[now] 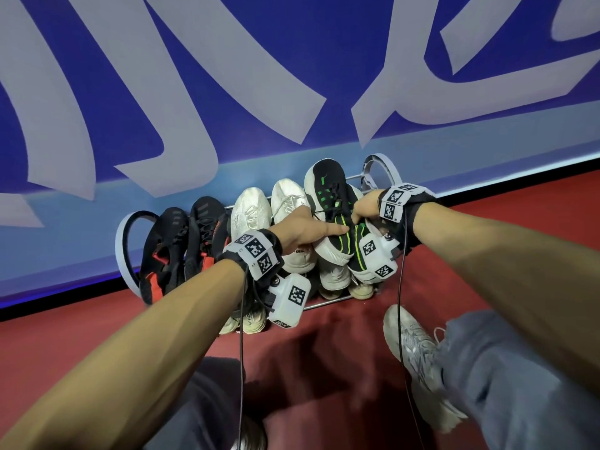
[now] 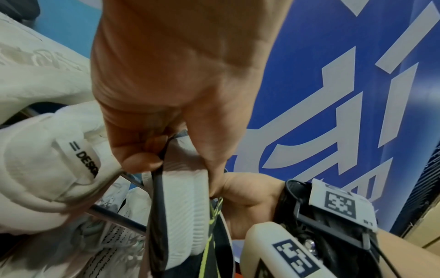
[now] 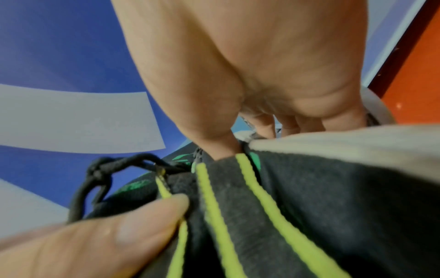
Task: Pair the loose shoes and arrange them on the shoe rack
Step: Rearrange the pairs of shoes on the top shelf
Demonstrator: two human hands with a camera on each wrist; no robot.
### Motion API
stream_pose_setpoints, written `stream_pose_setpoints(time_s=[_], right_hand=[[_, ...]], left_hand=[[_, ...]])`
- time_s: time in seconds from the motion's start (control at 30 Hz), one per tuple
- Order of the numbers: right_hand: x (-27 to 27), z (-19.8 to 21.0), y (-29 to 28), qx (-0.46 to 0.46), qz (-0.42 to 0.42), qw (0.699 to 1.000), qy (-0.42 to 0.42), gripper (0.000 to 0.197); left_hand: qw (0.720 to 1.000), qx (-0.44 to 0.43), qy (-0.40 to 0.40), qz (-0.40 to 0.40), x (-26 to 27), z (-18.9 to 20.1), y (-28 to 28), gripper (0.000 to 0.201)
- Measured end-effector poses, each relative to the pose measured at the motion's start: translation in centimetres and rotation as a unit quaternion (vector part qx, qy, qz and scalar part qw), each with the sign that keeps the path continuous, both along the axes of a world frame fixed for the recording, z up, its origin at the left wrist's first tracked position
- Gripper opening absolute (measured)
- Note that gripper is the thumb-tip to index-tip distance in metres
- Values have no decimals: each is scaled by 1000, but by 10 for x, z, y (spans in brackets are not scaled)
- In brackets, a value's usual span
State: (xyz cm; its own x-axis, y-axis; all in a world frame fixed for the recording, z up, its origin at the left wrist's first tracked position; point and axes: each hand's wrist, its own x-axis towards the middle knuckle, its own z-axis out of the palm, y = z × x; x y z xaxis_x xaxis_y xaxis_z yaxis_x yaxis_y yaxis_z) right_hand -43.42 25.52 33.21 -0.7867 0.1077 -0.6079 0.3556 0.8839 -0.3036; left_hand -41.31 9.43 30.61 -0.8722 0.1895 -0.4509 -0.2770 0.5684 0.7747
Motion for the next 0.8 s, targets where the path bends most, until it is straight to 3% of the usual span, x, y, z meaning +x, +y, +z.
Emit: stream_pose_setpoints(time_s=[0.13,0.27,0.37,0.53,0.63,0.73,0.8], right_hand=[[-4,7,0,-5,-81,992,98,17],[-16,9,1,-1,-139,964,227,44],[-17,7,10,13,-171,955,242,63],[-18,-2,25,9,-209,948,241,62],[-18,-6,27,1,-195,949,250,59],[-15,-9,32,24,-130,958,253,56],[-14,-10,35,49,-87,963,251,39]], left_hand=[[998,34,16,41,2,-1,1,47],[998,47,13,43,6,-3,6,39],[999,30,14,27,5,-12,16,40],[999,-34,7,38,-9,-42,31,44],[994,-107,34,-3,2,-26,38,23],[988,-144,48,-27,2,-28,43,33],[985,-161,40,-41,-1,-33,45,33]])
